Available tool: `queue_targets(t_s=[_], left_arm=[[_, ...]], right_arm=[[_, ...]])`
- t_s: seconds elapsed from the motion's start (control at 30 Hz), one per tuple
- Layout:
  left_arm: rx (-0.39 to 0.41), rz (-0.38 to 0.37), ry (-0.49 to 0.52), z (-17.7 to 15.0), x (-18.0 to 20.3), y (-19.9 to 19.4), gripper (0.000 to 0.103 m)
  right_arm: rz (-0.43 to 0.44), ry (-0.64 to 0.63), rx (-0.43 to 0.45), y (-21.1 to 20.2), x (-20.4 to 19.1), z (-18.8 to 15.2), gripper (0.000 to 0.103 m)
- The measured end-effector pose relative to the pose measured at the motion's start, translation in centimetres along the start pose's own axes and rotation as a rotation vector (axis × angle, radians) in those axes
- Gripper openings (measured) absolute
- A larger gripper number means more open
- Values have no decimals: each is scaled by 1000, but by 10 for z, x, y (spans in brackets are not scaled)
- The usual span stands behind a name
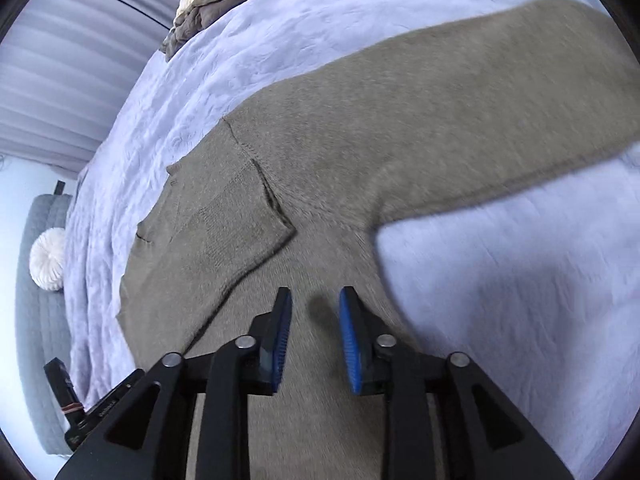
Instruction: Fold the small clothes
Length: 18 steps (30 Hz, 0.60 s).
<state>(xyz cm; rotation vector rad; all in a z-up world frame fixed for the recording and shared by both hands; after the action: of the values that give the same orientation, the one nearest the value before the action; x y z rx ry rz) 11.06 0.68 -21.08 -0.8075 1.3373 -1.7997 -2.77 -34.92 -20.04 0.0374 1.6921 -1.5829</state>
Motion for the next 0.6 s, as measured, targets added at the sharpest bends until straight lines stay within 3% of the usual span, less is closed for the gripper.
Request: queue_targets(t_s=[0.07, 0.1, 0.13, 0.17, 0.2, 0.4, 0.6], left_arm=[[-22, 3, 42, 0, 25, 3, 19], [-27, -7, 60, 0, 36, 5, 47], [-26, -12, 74, 1, 49, 5, 95], [-9, -1, 78, 3, 57, 2, 103], [18, 4, 84, 7, 66, -1, 103], [-25, -64, 102, 17, 118, 8, 103], [-111, -121, 69, 19, 148, 28, 103]], right_arm=[[6, 29, -7, 0, 5, -4, 31], [11, 45, -9, -2, 10, -5, 31], [24, 67, -11, -6, 16, -6, 31], [35, 81, -13, -9, 20, -6, 31], [44, 93, -14, -12, 23, -6, 31], [69, 155, 2, -31, 50, 9, 41], [49, 257, 143, -75, 109, 59, 43]])
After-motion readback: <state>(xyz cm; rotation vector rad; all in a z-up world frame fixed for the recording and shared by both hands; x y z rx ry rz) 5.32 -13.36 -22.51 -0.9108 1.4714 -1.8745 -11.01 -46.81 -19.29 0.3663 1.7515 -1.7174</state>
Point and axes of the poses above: each gripper's, at about its wrist camera, not at the fingertips, and y roughly the way its jaws point, x to its right, z to its top, the point moved 9 cm from there along y, roughly the way its jaws point, and after that the axes turned 10 degrees about y, right-handed, at the moved point
